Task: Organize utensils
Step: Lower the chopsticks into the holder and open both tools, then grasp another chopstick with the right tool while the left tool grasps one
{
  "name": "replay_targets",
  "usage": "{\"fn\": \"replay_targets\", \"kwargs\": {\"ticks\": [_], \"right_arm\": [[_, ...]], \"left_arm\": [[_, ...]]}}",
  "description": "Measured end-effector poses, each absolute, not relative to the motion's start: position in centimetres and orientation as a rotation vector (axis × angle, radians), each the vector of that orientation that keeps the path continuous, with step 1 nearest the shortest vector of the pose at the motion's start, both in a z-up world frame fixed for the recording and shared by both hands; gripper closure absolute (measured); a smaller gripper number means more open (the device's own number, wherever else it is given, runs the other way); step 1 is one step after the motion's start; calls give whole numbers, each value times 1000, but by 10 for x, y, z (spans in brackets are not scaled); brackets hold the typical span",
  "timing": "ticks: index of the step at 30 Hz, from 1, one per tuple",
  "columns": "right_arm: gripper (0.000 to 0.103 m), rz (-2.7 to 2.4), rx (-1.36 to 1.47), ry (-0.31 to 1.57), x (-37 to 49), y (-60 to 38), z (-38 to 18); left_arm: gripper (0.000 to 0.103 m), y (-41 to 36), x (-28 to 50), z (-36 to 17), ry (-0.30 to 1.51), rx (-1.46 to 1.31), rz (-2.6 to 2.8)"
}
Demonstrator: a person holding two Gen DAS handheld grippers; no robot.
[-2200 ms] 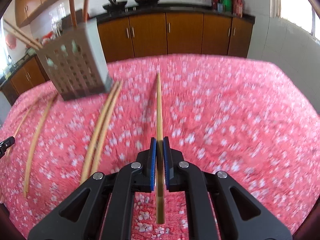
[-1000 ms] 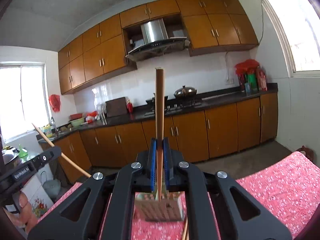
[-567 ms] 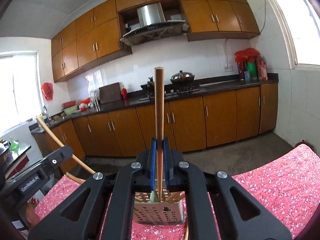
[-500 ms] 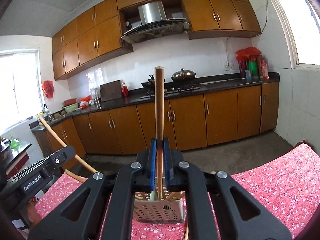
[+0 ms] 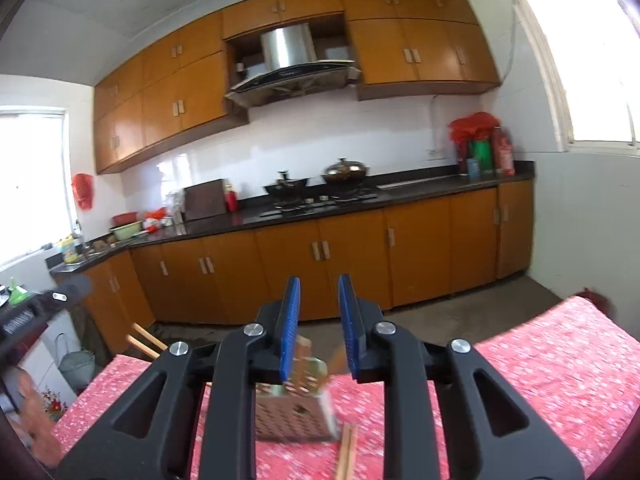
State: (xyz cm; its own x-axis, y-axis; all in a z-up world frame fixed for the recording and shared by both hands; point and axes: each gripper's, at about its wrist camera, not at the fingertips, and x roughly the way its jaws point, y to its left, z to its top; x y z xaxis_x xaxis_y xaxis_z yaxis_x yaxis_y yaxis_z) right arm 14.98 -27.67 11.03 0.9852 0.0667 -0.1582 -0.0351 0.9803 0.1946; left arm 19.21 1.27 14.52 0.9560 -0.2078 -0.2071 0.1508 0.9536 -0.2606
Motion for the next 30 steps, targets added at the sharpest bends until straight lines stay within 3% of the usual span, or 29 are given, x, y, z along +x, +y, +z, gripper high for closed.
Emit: {"fn": "replay_targets", "kwargs": {"ticks": [3, 8, 15, 21, 24, 30], "right_arm": [[82, -14, 214, 246, 141, -302, 86], [82, -88, 254, 488, 148, -325, 8], [83, 85, 245, 774, 149, -283, -89], [83, 126, 177, 865, 151, -254, -114], [95, 80, 111, 857, 153, -253, -114], [95, -22, 173, 848, 157, -277, -114]], "left_arm": [[75, 35, 177, 129, 267, -229, -111], [74, 69, 179, 61, 469, -191, -11], [75, 64, 178, -30, 718, -231, -55], [75, 35, 172, -61, 797, -187, -127], [75, 22, 170, -68, 821, -171, -148], [81, 4, 172, -79, 865, -144, -200]]}}
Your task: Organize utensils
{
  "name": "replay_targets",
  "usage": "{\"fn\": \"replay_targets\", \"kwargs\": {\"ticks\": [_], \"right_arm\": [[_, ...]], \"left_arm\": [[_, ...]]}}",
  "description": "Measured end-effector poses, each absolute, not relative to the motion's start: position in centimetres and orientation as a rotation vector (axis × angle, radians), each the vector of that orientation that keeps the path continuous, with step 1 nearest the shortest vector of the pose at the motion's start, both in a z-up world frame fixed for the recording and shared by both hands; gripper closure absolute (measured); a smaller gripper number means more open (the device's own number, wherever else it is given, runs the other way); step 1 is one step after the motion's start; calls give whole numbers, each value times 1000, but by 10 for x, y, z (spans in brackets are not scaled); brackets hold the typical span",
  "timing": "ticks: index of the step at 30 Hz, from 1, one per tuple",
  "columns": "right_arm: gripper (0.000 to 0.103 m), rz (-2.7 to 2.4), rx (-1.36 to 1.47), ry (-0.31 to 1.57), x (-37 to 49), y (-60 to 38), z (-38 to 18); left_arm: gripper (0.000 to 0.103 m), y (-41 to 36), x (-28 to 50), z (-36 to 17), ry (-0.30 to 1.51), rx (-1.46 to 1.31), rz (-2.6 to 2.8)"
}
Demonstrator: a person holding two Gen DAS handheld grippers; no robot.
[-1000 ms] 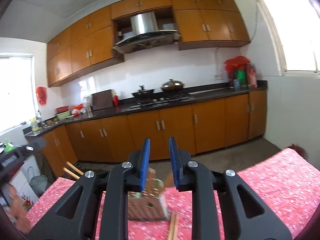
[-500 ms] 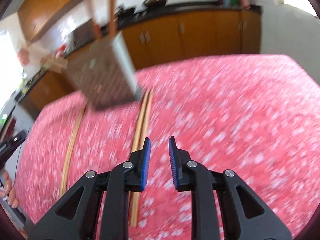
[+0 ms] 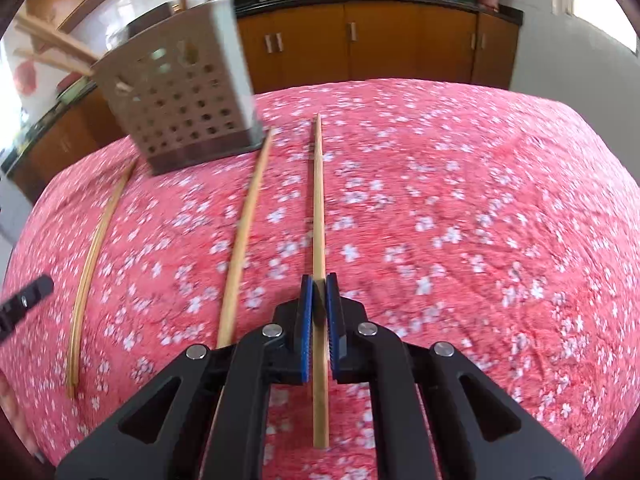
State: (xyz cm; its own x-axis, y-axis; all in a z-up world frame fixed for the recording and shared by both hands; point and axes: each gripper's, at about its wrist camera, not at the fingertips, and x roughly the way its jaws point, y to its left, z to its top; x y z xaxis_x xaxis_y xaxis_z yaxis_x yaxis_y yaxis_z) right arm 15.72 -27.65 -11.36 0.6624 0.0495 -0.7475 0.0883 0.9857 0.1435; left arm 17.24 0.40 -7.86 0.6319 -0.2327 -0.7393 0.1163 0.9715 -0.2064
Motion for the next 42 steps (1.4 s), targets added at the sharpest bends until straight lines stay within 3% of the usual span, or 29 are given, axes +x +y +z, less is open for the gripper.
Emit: {"fn": "replay_targets", "kwargs": {"ticks": [7, 15, 19, 30, 42], "right_arm": [[95, -22, 143, 841, 155, -276, -113], [95, 3, 124, 841, 153, -269, -114], [95, 13, 74, 833, 152, -261, -113], [95, -101, 131, 816, 174, -304, -113], [95, -94, 144, 816, 174, -307, -116]], "left_arm": [[87, -14, 176, -95, 915, -79, -209], [88, -24, 176, -102, 914, -24, -180], [94, -17, 186, -102, 908, -5, -122], [91, 72, 225, -98, 882, -47, 70], [91, 74, 223, -99, 880, -66, 64]]}}
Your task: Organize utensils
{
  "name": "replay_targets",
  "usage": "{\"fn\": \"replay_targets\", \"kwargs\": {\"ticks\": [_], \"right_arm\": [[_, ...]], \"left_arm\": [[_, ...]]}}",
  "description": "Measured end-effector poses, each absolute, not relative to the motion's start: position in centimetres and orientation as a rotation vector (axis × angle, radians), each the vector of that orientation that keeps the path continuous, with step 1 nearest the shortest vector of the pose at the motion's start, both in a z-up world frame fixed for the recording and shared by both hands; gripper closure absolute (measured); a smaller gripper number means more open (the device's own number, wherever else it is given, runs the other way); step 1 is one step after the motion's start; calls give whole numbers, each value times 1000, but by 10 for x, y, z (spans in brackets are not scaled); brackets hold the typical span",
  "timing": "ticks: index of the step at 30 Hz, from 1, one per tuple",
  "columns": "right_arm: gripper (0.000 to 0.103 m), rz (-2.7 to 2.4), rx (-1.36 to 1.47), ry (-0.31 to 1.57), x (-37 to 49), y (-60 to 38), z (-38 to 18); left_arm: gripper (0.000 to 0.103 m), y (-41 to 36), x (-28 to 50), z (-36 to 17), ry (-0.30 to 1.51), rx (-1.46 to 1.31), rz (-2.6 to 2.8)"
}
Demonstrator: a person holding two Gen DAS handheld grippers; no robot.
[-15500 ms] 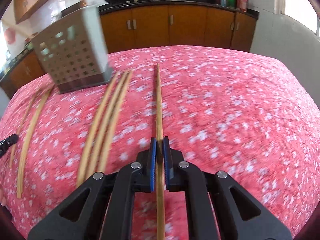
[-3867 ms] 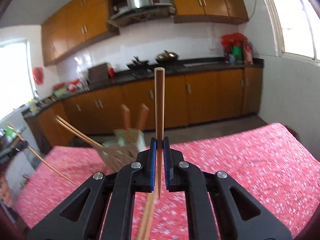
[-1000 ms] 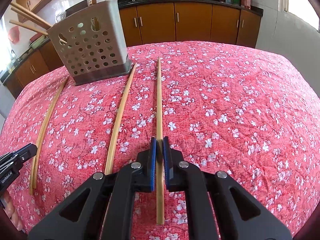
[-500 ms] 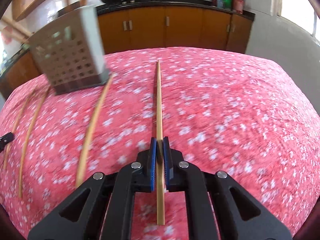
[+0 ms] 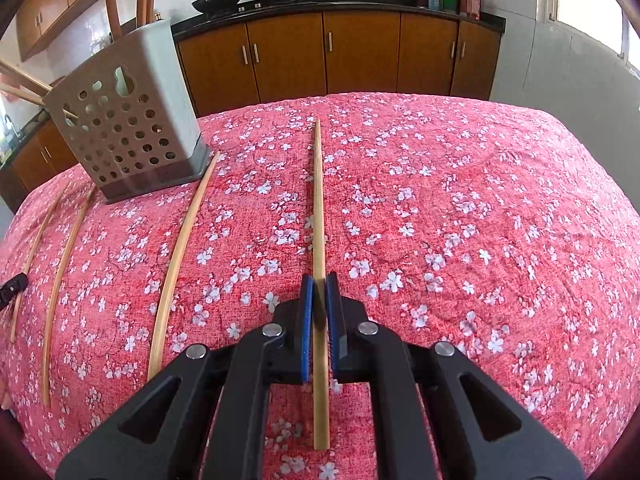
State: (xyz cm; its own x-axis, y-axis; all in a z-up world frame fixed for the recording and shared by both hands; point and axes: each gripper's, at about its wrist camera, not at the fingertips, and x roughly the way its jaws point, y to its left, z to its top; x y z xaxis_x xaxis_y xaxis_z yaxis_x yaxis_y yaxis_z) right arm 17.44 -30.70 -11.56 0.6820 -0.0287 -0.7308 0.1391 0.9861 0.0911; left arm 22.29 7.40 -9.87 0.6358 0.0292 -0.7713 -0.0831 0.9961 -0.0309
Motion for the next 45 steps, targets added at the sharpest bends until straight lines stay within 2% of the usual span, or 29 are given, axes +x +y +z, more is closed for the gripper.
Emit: {"fn": "replay_targets", "kwargs": {"ticks": [45], "right_arm": [[95, -100, 138, 817, 173, -305, -114]], "left_arm": [[91, 76, 224, -99, 882, -72, 62]]}}
